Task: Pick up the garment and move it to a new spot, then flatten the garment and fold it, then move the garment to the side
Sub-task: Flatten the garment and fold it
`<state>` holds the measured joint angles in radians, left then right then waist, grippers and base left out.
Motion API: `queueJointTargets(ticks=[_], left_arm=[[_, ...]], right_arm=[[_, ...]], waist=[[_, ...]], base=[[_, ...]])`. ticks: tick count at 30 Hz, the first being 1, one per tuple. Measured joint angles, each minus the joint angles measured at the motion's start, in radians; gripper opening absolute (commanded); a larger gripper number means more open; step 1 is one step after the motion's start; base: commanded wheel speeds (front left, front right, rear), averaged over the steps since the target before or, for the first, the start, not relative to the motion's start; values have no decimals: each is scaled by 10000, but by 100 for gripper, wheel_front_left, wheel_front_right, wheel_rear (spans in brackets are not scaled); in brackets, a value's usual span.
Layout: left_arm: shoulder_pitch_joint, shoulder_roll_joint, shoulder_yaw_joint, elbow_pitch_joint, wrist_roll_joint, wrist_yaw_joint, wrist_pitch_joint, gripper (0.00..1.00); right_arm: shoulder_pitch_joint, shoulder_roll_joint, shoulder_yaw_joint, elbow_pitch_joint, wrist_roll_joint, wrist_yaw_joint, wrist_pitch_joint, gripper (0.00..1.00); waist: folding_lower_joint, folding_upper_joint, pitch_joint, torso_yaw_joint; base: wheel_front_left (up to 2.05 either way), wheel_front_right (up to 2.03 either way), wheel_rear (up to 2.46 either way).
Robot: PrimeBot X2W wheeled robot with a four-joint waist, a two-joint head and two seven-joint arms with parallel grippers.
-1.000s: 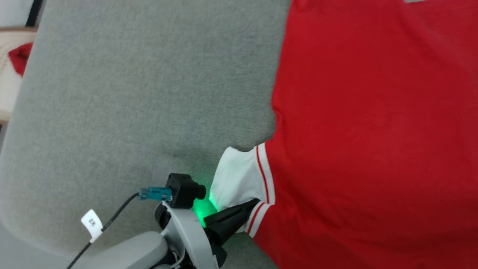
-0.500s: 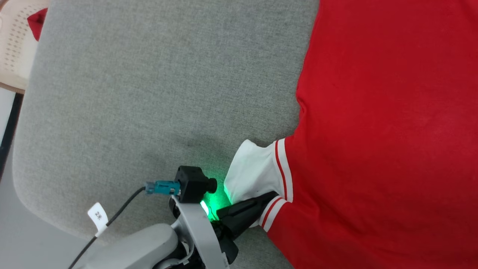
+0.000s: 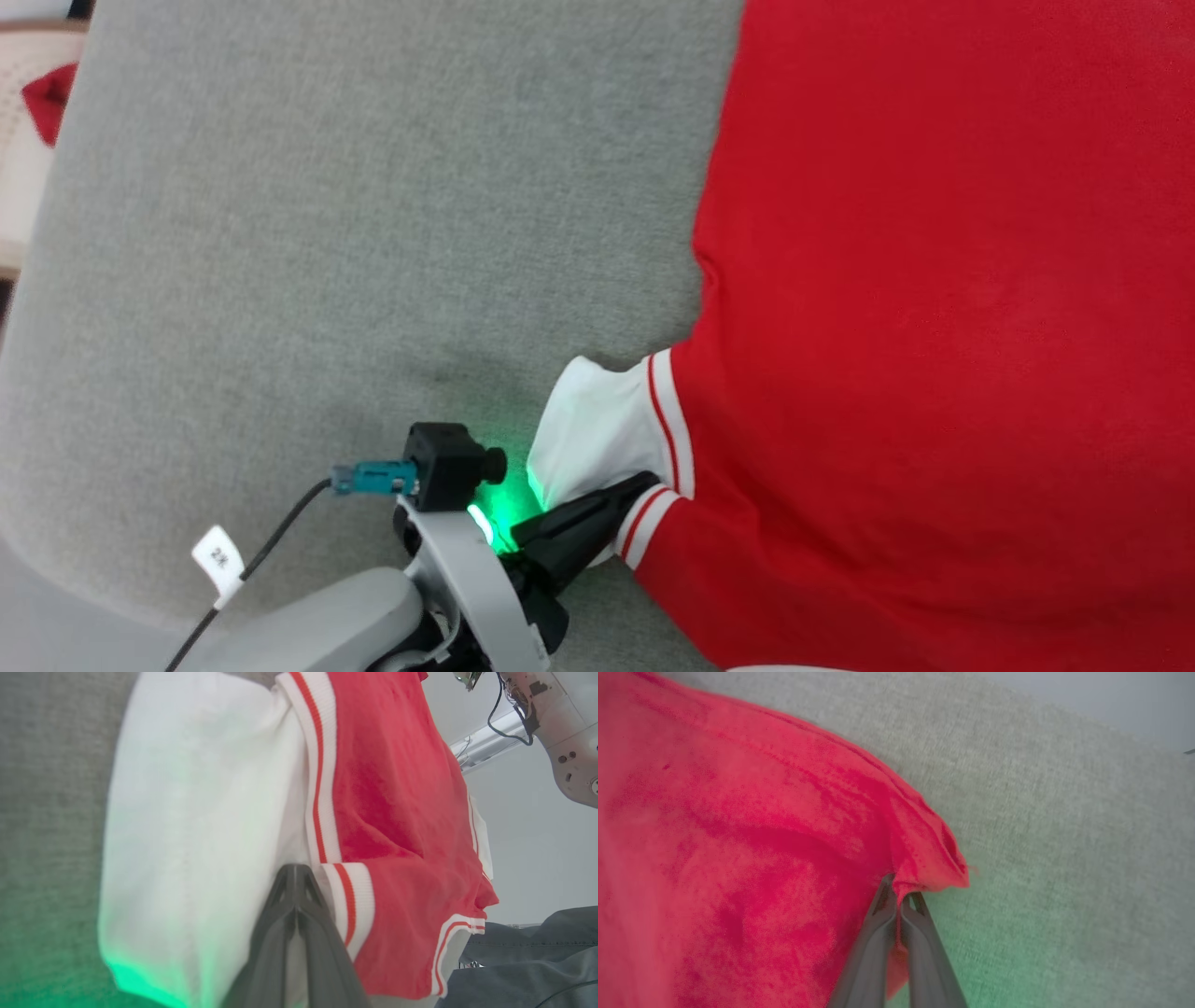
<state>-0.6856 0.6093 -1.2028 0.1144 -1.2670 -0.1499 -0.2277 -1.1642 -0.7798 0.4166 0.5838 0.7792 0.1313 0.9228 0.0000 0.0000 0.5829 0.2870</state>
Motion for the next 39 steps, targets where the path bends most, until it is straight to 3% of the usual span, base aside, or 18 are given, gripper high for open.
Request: queueJointTargets(ticks=[7, 19, 23, 28, 36, 37, 38, 39], left_arm=[[565, 238, 376, 403, -360, 56, -207, 0], [1397, 1097, 819, 437, -591, 500, -282, 0], [1613, 1283, 955, 245, -600, 629, -293, 0], [1789, 1450, 1103, -50, -598, 757, -311, 0], [1950, 1593, 1235, -295, -579, 882, -320, 0], [1953, 1597, 1246, -305, -579, 884, -320, 0], [1956, 1597, 1256, -307, -577, 884, -322, 0], [1962, 1597, 1262, -313, -575, 886, -322, 0]], right_arm=[[2779, -1221, 464, -2401, 1590, 0, -397, 0], [7624, -2253, 86, -5833, 2986, -2, -763, 0], [9541, -2136, -117, -6640, 3110, -2, -1016, 0], [11597, -1519, -215, -7400, 3072, -2, -1166, 0], [12801, -472, -418, -8008, 2364, -2, -1227, 1], [12798, -403, -525, -8046, 2211, -2, -1300, 42], [12790, -343, -623, -8105, 2079, -2, -1354, 100], [12784, -313, -717, -8211, 2023, -2, -1365, 100]], waist=[[0, 0, -894, -606], [-1, 0, -2127, -1752], [0, 0, -2549, -2118], [0, 0, -2926, -2516], [0, 0, -3030, -2846], [0, 0, -3020, -2862], [-1, 0, -3017, -2879], [0, 0, -3022, -2895]], base=[[0, 0, 0], [0, 0, 0], [0, 0, 0], [0, 0, 0], [0, 0, 0], [0, 0, 0], [0, 0, 0], [0, 0, 0]])
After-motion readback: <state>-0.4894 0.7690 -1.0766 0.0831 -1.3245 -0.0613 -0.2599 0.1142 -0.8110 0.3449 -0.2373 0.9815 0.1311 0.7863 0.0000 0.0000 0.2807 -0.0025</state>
